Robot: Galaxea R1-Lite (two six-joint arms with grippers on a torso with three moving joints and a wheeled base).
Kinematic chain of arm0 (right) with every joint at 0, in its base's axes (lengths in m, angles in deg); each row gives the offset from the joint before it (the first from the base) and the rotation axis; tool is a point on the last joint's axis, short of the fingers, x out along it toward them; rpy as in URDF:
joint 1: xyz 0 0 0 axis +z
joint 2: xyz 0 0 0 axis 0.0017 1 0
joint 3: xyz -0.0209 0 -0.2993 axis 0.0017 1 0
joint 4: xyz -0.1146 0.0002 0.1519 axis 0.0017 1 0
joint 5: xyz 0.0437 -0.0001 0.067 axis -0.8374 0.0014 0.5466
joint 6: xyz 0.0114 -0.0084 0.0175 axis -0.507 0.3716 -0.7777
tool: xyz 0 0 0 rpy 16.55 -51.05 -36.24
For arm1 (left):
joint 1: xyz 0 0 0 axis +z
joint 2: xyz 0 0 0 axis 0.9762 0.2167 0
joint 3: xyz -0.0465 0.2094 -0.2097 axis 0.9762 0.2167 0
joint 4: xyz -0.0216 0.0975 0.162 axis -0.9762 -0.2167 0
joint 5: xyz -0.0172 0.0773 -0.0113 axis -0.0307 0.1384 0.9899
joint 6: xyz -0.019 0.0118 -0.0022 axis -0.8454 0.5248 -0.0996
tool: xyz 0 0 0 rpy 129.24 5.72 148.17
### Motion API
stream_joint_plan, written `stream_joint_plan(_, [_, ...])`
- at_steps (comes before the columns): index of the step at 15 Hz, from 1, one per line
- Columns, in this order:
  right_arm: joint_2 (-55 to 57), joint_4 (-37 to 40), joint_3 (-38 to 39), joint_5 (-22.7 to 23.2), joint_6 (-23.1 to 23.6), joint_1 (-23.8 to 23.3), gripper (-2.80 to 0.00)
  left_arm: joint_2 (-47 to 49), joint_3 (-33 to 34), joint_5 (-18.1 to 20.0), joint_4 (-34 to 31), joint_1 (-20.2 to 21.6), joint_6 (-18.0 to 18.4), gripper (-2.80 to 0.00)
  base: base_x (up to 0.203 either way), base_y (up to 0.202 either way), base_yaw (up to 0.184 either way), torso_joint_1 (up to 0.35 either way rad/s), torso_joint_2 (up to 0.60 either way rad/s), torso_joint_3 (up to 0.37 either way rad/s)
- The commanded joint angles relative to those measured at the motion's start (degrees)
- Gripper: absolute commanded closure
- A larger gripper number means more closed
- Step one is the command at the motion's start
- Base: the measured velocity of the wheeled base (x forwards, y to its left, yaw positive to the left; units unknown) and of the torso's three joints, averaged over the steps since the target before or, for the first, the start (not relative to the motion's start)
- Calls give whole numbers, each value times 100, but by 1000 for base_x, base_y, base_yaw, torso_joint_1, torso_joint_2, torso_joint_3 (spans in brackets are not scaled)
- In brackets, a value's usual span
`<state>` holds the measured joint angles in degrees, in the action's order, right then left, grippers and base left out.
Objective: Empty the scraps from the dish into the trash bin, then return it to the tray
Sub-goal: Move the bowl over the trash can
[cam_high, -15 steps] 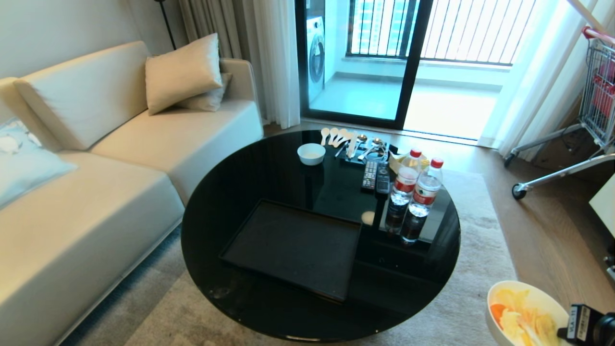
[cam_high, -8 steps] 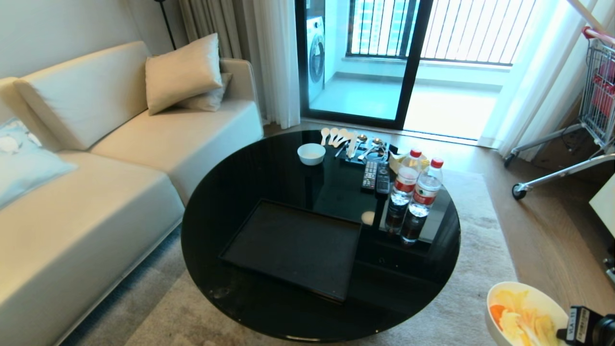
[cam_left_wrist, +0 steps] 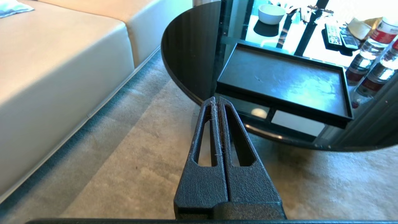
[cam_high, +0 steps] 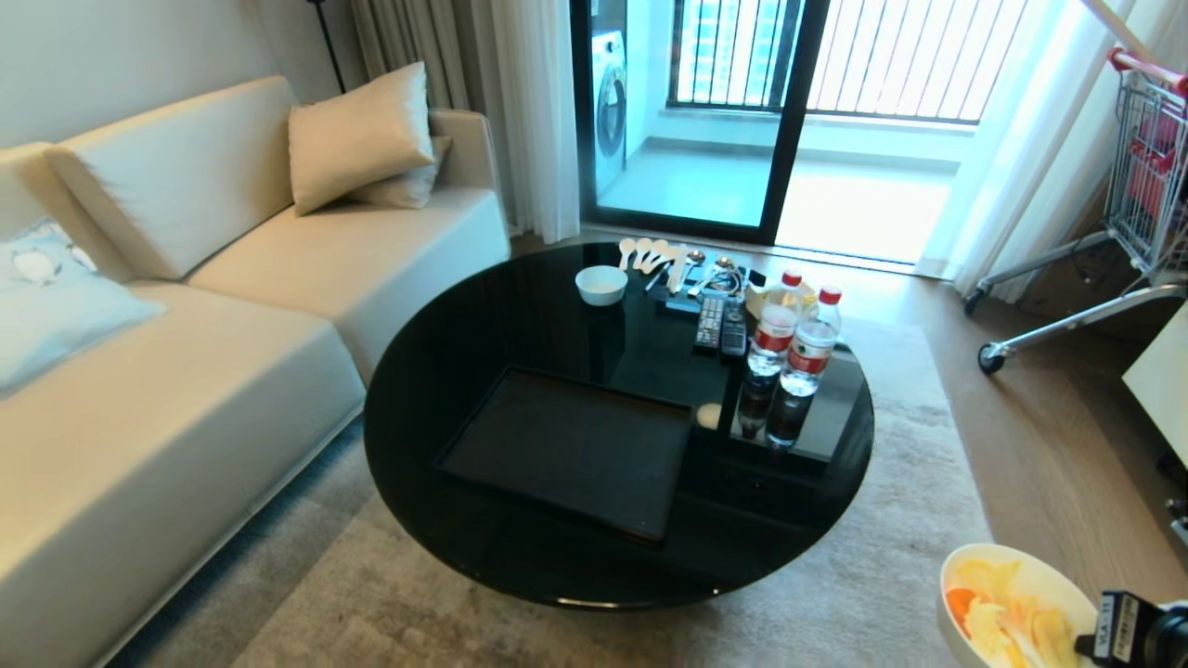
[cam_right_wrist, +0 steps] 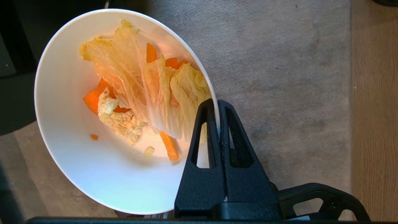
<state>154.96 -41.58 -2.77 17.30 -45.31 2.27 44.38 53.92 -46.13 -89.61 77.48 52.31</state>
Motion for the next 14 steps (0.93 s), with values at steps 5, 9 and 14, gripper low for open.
stream_joint_plan(5, [-176,20,113,-2,102,3,0,-2,0,-2,8,0,-4,0,-187,0,-1,0,3,1])
stream_joint_plan(9, [-198,-11,223,-2,211,3,0,-2,0,-2,0,0,5,0,-121,0,-3,0,3,3])
stream_joint_plan(14, [-198,-11,206,-2,203,-6,0,-2,0,-2,0,0,5,0,0,0,0,0,0,0])
